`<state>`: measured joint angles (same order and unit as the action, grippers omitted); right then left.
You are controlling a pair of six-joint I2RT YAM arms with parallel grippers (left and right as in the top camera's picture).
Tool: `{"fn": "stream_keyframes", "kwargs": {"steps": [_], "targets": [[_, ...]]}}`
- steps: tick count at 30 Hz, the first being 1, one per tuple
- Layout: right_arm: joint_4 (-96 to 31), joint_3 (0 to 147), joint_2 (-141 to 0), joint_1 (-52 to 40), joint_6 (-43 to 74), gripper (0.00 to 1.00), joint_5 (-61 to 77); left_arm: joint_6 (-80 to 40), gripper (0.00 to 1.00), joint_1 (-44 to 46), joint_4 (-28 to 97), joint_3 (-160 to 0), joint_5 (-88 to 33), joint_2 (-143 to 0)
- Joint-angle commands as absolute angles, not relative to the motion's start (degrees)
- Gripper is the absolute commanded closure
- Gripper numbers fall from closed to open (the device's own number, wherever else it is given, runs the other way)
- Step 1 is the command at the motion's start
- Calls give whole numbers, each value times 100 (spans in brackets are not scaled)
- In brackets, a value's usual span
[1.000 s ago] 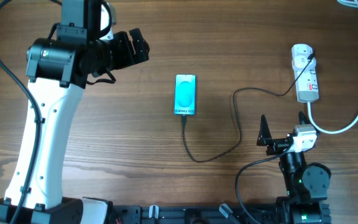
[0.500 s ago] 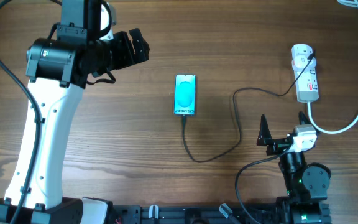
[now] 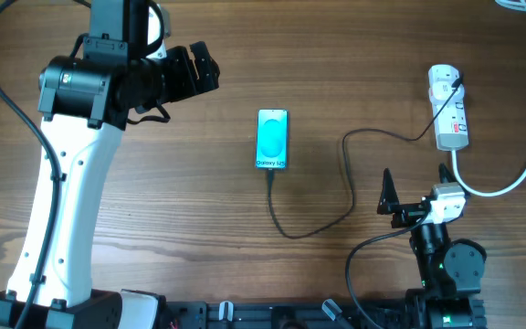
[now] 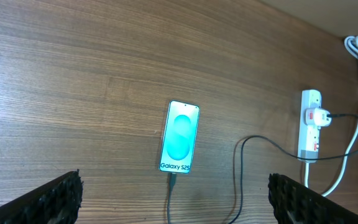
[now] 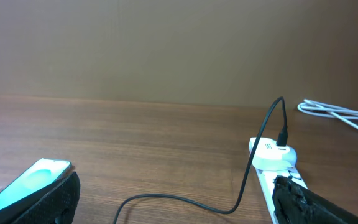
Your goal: Plug charger to phone and switch on socket
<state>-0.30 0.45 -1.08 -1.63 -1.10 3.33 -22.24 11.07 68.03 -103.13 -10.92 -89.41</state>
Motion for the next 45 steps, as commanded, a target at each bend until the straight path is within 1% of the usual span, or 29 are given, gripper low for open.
{"fn": "stream_keyframes", "kwargs": {"steps": [1, 45], "targets": [[12, 27, -27, -180, 3, 0, 255, -2279, 0, 1096, 6799, -10315, -1061, -8930], [14, 27, -27, -180, 1, 0, 255, -2279, 0, 1096, 6799, -10313, -1061, -8774]]}}
